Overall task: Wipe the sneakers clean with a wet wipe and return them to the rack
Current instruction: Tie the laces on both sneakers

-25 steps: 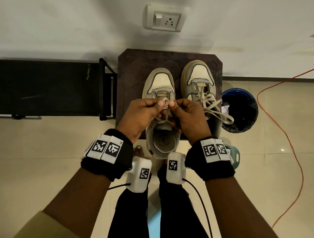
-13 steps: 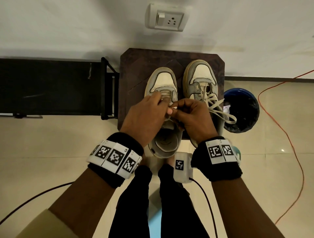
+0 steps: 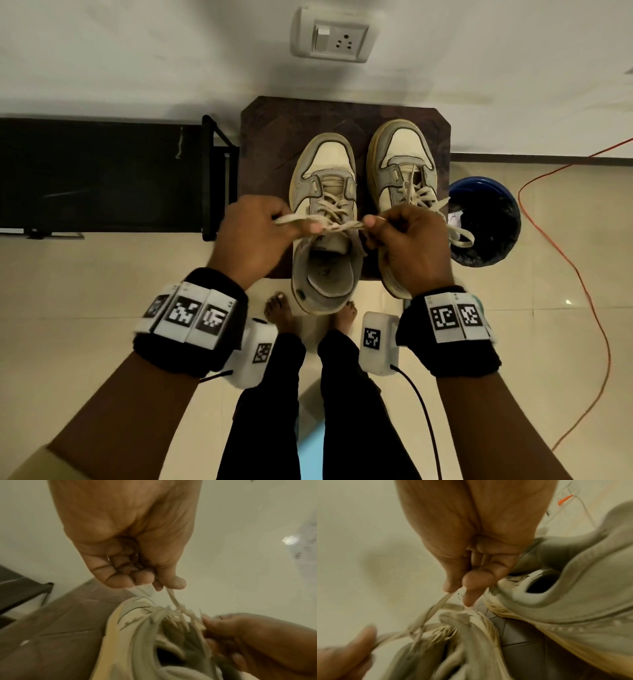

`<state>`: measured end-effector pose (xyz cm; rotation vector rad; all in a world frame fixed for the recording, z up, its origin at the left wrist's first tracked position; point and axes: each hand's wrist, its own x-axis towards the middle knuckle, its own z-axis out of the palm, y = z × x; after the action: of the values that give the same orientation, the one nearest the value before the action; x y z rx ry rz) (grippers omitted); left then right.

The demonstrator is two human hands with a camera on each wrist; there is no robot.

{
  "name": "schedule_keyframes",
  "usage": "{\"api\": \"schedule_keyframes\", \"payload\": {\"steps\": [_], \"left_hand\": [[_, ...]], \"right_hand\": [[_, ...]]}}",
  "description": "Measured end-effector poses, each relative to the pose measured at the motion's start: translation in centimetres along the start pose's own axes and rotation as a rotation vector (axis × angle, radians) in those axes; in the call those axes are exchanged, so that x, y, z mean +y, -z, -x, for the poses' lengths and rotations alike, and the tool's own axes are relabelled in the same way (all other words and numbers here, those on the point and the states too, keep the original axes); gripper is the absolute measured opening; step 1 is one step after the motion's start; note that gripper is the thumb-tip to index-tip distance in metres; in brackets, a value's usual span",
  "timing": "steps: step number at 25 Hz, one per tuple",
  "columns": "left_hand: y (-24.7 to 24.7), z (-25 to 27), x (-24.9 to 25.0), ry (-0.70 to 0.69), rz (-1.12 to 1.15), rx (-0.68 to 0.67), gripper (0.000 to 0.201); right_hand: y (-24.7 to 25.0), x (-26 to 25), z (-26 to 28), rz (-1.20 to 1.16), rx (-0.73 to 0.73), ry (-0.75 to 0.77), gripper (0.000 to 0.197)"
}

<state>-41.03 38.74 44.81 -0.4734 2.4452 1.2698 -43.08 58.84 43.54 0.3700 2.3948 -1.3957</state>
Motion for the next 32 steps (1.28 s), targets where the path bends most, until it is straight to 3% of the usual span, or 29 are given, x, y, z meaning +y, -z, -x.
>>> {"api": "schedule_keyframes", "payload": {"steps": [3, 8, 11, 13, 15, 17, 19, 20, 21, 24, 27, 30, 32], "left_hand": [[-0.3, 0.1, -2.1, 0.074, 0.031, -0.031, 0.027], [-1.3, -1.3, -3.5, 0.037, 0.006, -0.026, 0.029], [-1.8, -1.7, -4.4, 0.093, 0.036, -0.030, 0.032], [-2.2, -1.2, -4.3, 0.079, -0.023, 0.042, 0.032], [-2.1, 0.3, -3.8, -0.033, -0.179, 0.183, 0.031], [-2.3, 2.4, -3.0, -0.325, -0.338, 0.280, 0.018], [-3.3, 4.0, -2.6, -0.617, -0.582, 0.181, 0.005], [-3.8, 4.3, -2.5, -0.695, -0.729, 0.117, 0.008], [-4.1, 4.1, -2.4, -0.707, -0.868, 0.048, 0.009], [-4.1, 2.9, 0.4, -0.567, -1.165, -0.098, 0.013], [-4.4, 2.2, 2.8, -0.493, -1.276, -0.356, 0.020], [-4.7, 1.5, 4.2, -0.570, -1.318, -0.391, 0.022], [-4.7, 1.3, 4.1, -0.609, -1.333, -0.369, 0.024]], "right_hand": [[0.1, 1.1, -0.4, 0.123, 0.095, -0.032, 0.016], [-0.6, 0.9, -0.6, 0.348, 0.175, 0.024, 0.021], [-0.8, 0.7, -0.2, 0.423, 0.185, 0.049, 0.021], [-0.6, 0.5, 0.2, 0.406, 0.152, 0.059, 0.023], [0.0, 0.6, 1.3, 0.366, 0.195, 0.079, 0.029], [0.7, 0.5, 3.3, 0.332, 0.251, 0.146, 0.025], [0.2, 0.9, 5.8, 0.334, 0.175, 0.263, 0.013], [-0.5, 1.2, 6.9, 0.356, 0.103, 0.313, 0.010], [-1.3, 1.5, 7.7, 0.384, 0.032, 0.343, 0.010], [-3.0, 2.0, 8.6, 0.482, -0.085, 0.323, 0.027], [-3.1, 2.2, 8.0, 0.506, -0.193, 0.337, 0.045], [-2.9, 2.3, 7.6, 0.546, -0.278, 0.373, 0.042], [-2.8, 2.4, 7.5, 0.539, -0.291, 0.368, 0.053]]}}
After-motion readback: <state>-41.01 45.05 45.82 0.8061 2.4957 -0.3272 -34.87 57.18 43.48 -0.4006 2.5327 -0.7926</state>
